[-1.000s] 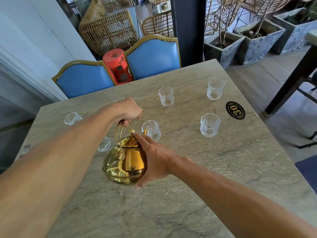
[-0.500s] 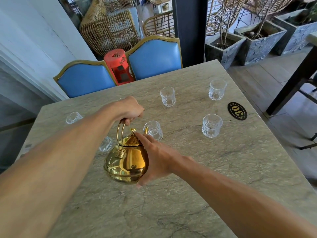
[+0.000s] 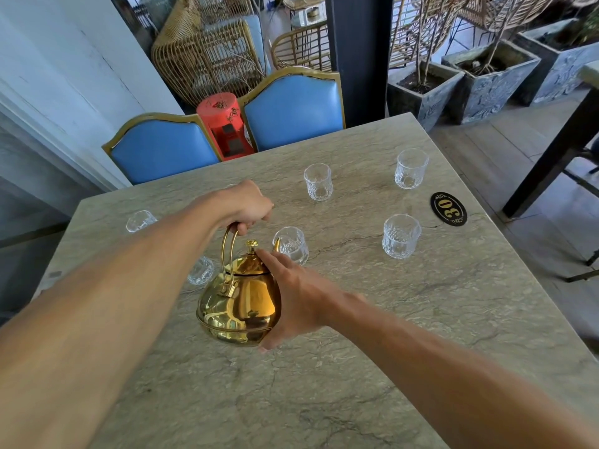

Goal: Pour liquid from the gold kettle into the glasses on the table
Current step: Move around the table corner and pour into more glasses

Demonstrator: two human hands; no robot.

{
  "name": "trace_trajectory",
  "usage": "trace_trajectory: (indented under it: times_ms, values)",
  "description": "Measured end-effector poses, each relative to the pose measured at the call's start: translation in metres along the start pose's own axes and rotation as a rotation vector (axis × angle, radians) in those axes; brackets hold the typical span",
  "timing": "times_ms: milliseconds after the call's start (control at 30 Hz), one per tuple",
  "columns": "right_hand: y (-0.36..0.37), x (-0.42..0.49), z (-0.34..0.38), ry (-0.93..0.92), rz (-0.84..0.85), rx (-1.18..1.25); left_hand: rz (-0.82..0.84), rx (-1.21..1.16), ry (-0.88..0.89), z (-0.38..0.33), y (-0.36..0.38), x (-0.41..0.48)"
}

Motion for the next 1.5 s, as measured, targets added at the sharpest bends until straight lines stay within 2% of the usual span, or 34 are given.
trace_trajectory:
  times_ms: [1500]
  values:
    - [0.0017, -0.0009, -0.0015, -0.012, 0.006, 0.001, -0.001, -0.018, -0.011, -0.0006, 0.0011, -0.0038]
Point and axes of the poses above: each hand's wrist, its own x-axis towards the middle knuckle, its own y-axis out of the palm, z = x × y, the point moved 3 cm from there along x, towards the middle knuckle
